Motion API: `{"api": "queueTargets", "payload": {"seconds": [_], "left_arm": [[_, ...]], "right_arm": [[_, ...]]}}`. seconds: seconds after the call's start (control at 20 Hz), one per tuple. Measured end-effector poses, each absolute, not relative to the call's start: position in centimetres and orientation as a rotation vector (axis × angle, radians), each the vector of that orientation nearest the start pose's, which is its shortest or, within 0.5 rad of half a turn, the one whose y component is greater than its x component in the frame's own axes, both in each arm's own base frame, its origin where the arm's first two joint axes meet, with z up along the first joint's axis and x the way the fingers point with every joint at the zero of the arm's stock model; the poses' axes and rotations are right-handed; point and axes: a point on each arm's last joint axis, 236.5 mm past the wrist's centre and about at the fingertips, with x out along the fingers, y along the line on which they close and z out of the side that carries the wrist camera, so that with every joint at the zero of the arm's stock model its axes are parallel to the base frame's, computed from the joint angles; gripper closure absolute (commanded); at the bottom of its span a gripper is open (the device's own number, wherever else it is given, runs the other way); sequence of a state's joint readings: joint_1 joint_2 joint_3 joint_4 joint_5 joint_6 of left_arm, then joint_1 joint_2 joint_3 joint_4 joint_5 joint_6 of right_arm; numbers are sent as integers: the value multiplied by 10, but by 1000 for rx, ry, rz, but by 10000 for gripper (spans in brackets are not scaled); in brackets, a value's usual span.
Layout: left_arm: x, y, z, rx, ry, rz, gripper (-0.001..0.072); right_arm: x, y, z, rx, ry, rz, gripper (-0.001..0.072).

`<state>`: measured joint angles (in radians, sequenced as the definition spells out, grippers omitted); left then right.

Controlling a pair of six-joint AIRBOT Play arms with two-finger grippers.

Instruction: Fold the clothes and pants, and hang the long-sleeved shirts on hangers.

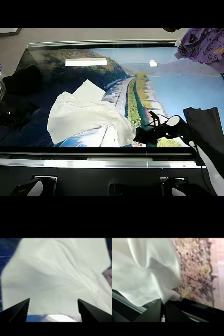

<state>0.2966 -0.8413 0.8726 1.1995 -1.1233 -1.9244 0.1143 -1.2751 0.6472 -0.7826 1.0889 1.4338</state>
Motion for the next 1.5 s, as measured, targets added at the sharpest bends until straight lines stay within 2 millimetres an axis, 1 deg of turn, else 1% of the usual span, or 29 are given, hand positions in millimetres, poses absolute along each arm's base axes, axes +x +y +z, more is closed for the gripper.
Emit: {"api": "queueTargets", "payload": {"seconds": [0.1, 0.2, 0.3, 0.45, 0.6, 0.8, 0.95, 1.1, 1.25, 1.3, 1.35, 1.4, 1.45, 1.5], "left_arm": [[300, 39, 36, -845, 1061, 303, -10], [285, 53, 5, -886, 1109, 346, -10], [272, 60, -22, -922, 1159, 375, -10], [264, 58, -49, -944, 1226, 353, -10], [265, 46, -65, -965, 1276, 296, -9], [267, 29, -81, -992, 1337, 245, -9], [268, 16, -89, -988, 1376, 215, -9], [270, 6, -95, -980, 1398, 202, -9], [272, -8, -100, -983, 1425, 181, -5], [271, -12, -101, -980, 1438, 176, 94], [271, -17, -103, -977, 1449, 173, 344], [270, -19, -107, -961, 1459, 172, 636], [269, -21, -110, -943, 1470, 171, 688], [270, -21, -109, -928, 1467, 167, 688]], "right_arm": [[243, 174, -83, 669, 1627, 368, 681], [242, 171, -83, 684, 1637, 323, 680], [242, 167, -84, 699, 1646, 277, 680], [242, 164, -85, 712, 1650, 240, 680], [242, 162, -86, 723, 1657, 211, 680], [241, 160, -87, 724, 1660, 190, 680], [241, 158, -88, 720, 1662, 181, 680], [241, 158, -89, 716, 1663, 180, 680], [241, 157, -89, 714, 1663, 178, 680], [241, 157, -89, 715, 1662, 176, 680], [241, 157, -89, 715, 1661, 176, 680], [242, 157, -89, 715, 1659, 175, 681], [242, 157, -89, 716, 1658, 174, 681], [243, 157, -89, 715, 1657, 173, 681]]}}
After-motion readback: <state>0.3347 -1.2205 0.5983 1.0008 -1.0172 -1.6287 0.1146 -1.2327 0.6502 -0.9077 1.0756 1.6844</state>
